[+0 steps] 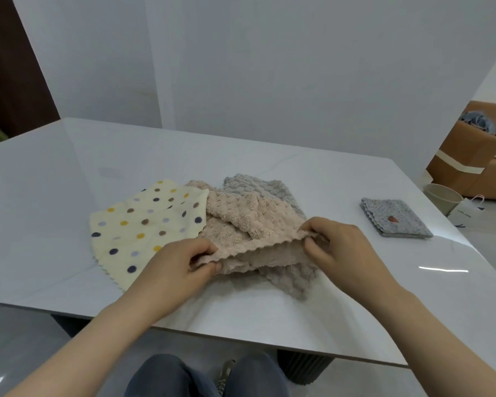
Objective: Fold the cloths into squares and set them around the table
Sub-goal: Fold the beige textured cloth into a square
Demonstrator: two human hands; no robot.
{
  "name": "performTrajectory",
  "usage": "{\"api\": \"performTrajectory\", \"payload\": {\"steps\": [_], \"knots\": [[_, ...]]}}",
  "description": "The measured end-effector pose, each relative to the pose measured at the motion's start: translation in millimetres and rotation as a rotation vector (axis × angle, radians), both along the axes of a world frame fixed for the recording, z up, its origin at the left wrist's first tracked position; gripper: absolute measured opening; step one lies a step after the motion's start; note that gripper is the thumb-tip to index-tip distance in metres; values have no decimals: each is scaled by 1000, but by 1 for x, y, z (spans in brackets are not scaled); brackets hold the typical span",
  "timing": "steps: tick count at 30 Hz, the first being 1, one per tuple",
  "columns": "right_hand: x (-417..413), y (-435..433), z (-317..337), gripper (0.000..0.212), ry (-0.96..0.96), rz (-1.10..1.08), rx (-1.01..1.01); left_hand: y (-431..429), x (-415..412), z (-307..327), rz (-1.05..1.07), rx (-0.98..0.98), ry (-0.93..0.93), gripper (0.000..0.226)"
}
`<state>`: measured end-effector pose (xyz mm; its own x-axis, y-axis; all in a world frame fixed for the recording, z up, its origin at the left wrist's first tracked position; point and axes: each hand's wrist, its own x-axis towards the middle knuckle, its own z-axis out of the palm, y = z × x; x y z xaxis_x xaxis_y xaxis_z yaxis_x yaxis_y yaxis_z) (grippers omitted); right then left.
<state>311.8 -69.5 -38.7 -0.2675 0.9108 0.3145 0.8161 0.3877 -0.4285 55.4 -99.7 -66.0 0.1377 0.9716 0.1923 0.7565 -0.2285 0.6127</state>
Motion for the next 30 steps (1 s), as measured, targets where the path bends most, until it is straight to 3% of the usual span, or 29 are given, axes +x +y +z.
{"api": "performTrajectory", "payload": {"steps": [7,12,17,20,23,25,27,30], "knots": [[1,13,38,17,384,-85,-10,12,-13,36,160,41,-181,15],[-8,10,67,27,736,-28,-149,10,-1,65,171,135,-588,21],[-25,-5,89,14,1084,155,-377,3,12,86,59,59,-863,24],[-33,-6,90,20,1109,216,-356,3,13,84,57,8,-932,28],[-39,-4,84,29,990,246,-280,7,10,77,104,-59,-993,12],[-39,0,76,27,912,219,-273,8,7,73,114,-138,-1106,13],[-37,3,71,26,899,237,-344,9,4,71,124,-190,-1199,13],[-34,5,66,46,933,373,-562,11,0,65,202,-168,-1213,19]]}}
